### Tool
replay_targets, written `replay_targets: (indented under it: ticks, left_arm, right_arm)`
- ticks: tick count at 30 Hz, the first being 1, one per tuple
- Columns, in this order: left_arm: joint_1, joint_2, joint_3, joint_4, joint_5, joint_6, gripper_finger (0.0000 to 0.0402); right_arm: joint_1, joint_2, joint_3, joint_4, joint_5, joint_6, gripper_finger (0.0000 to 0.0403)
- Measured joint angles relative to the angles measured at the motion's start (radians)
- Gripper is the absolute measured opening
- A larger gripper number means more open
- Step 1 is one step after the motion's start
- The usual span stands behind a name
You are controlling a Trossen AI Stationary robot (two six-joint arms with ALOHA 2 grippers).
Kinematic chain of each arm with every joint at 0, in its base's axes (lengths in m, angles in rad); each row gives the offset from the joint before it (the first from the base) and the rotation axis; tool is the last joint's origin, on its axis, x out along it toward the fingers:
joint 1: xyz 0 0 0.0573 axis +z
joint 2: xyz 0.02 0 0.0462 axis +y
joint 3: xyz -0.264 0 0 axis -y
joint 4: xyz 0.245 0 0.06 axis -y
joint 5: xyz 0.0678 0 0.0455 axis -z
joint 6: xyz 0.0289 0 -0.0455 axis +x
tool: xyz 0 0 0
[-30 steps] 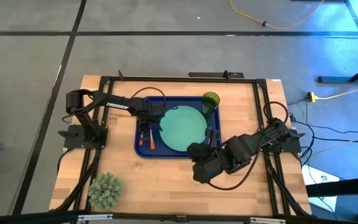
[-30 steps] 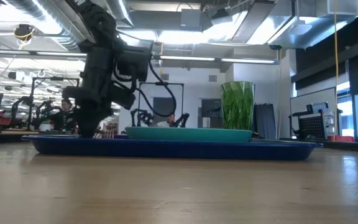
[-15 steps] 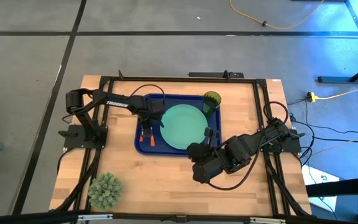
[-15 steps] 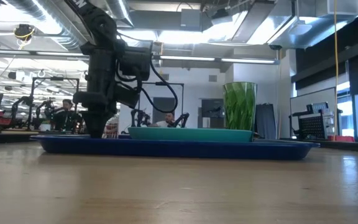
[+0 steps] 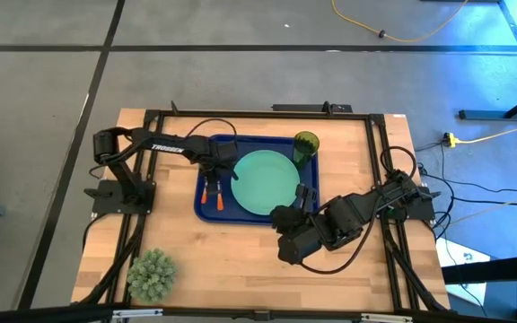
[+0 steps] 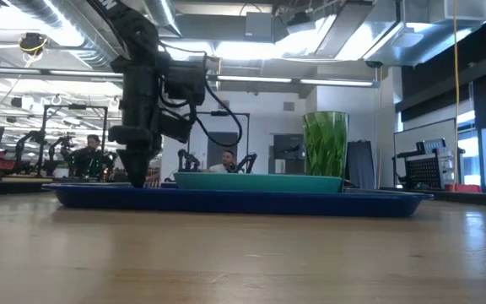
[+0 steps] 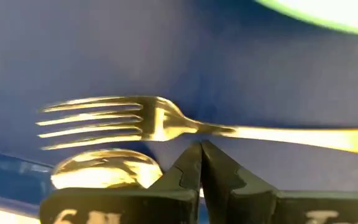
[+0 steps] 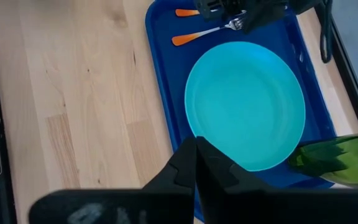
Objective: Pick and place plate/cup/fork/spoon on tray
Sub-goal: Put the orange fork on the blue serving tray to the left side of the green plate
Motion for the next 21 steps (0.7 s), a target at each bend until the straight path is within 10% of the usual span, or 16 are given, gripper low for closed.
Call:
replay_targets:
  ticks: [21]
  left_arm:
    - [0.032,0.0,0.0,0.002,-0.019,0.024,0.0]
  right_arm:
    - [0.0,0.0,0.0,0.006,0.0,0.0,0.0004]
